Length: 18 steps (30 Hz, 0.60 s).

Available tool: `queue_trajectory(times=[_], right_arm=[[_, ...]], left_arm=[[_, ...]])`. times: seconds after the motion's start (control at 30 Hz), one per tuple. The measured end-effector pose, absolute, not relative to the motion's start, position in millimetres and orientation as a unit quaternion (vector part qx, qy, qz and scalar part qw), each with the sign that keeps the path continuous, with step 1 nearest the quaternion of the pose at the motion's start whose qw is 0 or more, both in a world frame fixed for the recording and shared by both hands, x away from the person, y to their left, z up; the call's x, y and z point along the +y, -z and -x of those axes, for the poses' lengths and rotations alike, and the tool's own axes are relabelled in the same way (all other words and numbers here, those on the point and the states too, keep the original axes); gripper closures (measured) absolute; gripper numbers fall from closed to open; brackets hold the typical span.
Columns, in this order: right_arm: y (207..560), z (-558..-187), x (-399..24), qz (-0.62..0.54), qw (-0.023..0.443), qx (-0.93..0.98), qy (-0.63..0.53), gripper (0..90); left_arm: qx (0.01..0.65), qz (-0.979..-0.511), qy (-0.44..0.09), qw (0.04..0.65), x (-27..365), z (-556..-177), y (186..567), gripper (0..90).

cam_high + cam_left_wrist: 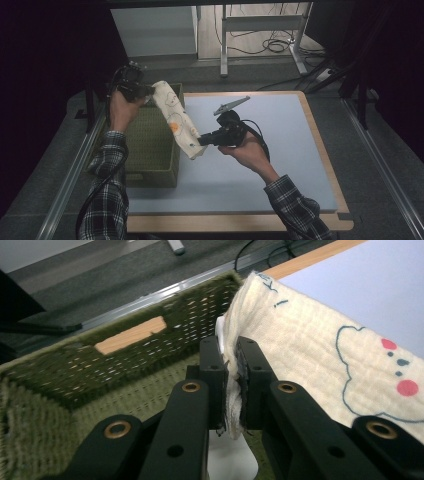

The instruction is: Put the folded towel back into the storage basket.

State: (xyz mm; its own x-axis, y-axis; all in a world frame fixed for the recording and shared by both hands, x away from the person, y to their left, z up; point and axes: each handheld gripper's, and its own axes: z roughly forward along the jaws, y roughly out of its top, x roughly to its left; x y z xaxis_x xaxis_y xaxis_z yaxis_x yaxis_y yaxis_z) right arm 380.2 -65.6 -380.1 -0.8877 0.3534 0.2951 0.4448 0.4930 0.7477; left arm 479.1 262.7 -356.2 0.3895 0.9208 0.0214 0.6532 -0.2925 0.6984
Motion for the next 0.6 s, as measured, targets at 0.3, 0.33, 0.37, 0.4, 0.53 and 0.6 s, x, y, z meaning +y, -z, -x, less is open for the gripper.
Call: queue_trajectory(times=[0.3,0.33,0.37,0.4,0.53,0.6], right_arm=[[381.0,-384.5,-35.0,0.225,0.058,-0.862,0.45,83.9],[380.8,-384.8,-31.5,0.223,0.059,-0.862,0.451,83.9],[380.7,-384.8,-27.5,0.223,0.06,-0.861,0.453,83.9],[380.7,-385.0,-23.4,0.221,0.062,-0.861,0.454,83.9],[380.9,-384.2,-4.4,0.21,0.061,-0.865,0.452,83.8],[382.5,-384.1,5.1,0.207,0.064,-0.865,0.453,83.8]], left_arm=[[0.524,-0.763,-0.232,0.3,285.3,-477.5,352.2,83.9],[0.526,-0.761,-0.234,0.299,288.5,-476.6,351.3,83.9],[0.529,-0.759,-0.236,0.298,291.8,-475.5,350.6,83.9],[0.531,-0.757,-0.238,0.297,295.3,-474.4,350.0,83.9],[0.54,-0.751,-0.245,0.291,310.1,-467.7,348.2,83.9],[0.545,-0.747,-0.248,0.289,318.3,-463.9,348.2,83.9]])
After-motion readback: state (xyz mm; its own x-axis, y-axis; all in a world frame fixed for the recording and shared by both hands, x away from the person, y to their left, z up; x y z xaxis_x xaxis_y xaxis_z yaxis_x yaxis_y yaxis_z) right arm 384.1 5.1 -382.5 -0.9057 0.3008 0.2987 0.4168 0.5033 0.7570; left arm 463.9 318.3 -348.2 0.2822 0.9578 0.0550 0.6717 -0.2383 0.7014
